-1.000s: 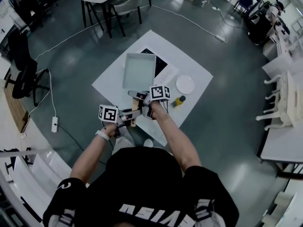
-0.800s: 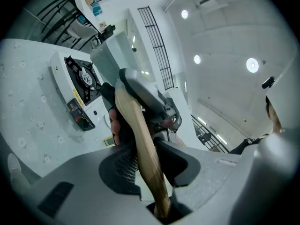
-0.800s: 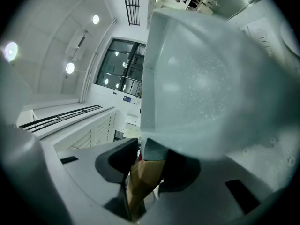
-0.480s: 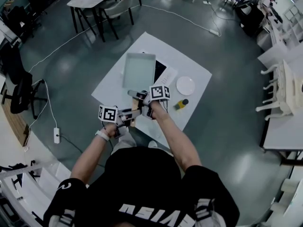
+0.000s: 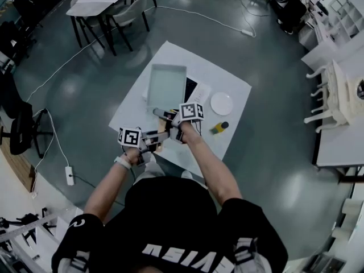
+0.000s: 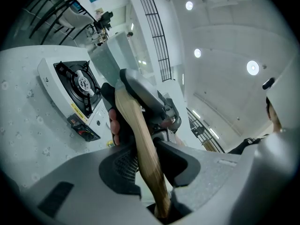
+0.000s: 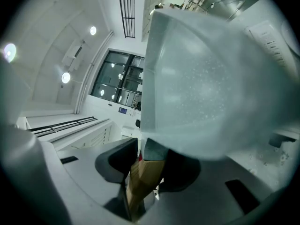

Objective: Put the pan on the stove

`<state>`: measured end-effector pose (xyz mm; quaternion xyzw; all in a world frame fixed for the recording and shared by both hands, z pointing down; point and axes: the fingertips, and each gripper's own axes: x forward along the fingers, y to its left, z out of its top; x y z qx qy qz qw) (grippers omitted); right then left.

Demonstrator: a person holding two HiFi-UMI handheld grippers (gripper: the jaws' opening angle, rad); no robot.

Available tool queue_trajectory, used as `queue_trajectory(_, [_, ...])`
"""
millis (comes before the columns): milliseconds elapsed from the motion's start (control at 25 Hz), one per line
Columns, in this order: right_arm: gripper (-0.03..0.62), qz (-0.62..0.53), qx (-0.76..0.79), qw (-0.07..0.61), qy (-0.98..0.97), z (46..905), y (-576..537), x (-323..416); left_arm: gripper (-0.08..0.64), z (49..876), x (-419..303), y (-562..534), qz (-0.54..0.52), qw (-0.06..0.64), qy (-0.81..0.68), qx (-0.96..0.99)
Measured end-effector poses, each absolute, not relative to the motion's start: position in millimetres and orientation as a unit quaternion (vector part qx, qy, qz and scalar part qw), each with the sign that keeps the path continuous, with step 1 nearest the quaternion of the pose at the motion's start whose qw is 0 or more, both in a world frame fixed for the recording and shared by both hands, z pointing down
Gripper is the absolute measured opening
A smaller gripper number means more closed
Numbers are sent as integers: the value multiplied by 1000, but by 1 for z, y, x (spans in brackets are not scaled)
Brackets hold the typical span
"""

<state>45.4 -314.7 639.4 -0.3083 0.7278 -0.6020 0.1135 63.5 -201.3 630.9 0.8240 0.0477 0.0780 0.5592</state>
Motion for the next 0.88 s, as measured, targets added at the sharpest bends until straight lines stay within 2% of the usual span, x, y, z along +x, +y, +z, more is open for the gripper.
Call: queue_trajectory(880, [130, -602, -380, 180, 679, 666, -378, 47, 98, 655, 39, -267, 127, 567, 120, 805])
